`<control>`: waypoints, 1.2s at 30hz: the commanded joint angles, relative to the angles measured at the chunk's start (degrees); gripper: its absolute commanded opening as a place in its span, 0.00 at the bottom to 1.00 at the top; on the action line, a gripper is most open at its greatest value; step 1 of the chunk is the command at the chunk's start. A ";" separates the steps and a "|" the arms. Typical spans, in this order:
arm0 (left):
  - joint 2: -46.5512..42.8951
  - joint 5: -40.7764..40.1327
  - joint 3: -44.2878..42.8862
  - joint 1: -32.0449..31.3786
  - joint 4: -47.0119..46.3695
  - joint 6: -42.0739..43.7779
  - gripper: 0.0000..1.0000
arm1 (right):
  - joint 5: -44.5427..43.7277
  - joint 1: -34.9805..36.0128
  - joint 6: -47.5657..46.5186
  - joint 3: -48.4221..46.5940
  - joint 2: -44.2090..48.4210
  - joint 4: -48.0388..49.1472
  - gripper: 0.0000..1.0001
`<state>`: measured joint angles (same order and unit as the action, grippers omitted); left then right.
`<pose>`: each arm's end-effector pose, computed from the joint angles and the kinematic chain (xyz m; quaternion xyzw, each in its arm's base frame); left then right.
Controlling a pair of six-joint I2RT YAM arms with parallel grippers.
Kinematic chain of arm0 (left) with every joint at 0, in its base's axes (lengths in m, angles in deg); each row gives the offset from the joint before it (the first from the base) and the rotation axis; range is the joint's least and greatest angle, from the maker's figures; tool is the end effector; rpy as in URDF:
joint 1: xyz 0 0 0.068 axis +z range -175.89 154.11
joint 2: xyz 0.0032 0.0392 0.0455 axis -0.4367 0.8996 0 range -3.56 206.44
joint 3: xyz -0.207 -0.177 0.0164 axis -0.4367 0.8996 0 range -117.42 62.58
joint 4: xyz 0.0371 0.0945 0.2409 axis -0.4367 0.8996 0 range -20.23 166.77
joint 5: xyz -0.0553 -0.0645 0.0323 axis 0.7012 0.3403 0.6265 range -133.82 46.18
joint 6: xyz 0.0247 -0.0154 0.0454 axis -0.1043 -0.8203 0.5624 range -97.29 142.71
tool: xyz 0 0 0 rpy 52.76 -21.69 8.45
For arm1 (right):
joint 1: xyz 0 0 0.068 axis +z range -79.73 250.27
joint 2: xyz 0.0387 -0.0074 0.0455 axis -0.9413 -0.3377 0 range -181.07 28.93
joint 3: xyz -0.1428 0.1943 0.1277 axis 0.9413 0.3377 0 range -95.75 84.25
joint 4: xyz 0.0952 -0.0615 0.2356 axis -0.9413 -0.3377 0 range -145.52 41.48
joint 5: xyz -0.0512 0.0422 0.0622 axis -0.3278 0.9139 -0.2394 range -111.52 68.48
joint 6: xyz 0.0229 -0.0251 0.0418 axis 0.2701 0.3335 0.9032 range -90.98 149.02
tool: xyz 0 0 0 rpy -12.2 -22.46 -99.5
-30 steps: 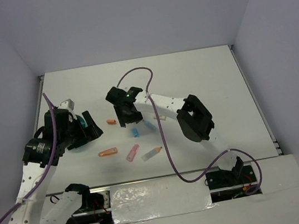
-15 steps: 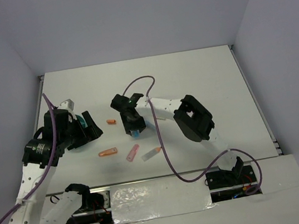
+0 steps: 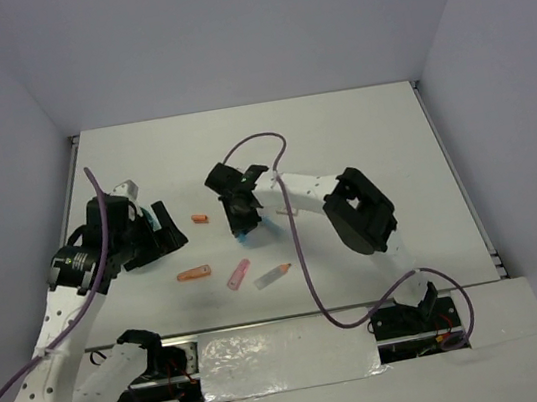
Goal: Sort the stationery into containers
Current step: Pick up the pen cap from the center of the board, then pick up the pen from the center of the board.
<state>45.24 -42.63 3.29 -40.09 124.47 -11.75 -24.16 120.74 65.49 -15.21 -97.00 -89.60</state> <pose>0.1496 -0.0386 0.3393 -0.1581 0.9075 -0.1690 0.3505 0.2958 0.3560 0.1706 -0.1151 0.9738 0.1176 0.1568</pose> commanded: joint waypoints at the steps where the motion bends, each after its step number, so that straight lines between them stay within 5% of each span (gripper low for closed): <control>1: 2.78 1.79 1.63 -0.65 -3.19 -1.30 0.99 | -2.37 -3.88 -2.54 3.38 14.18 3.90 0.00; 5: 8.23 -2.49 1.28 -8.01 -6.53 -10.76 0.94 | -15.62 -10.98 -1.58 6.29 32.97 -7.23 0.00; 7: 13.83 -10.37 -1.52 -16.71 -7.23 -16.32 0.92 | -22.57 -14.43 -1.49 9.62 38.62 -13.22 0.00; 14: 35.03 -23.59 -15.65 -32.72 -6.54 -39.79 0.89 | -23.21 -29.11 -5.26 20.44 60.78 -14.47 0.00; 23: 66.14 -25.19 -44.40 -35.99 9.89 -53.33 0.89 | -11.70 -29.21 -6.58 35.55 70.11 -9.46 0.00; 36: 76.18 -19.47 -44.16 -34.85 4.55 -56.25 0.84 | -2.48 -29.21 -12.47 34.42 71.61 -7.35 0.00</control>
<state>120.40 -63.44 -40.77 -75.56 130.28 -66.26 -30.91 91.48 54.98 21.88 -26.82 -100.07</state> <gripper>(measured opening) 0.841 0.289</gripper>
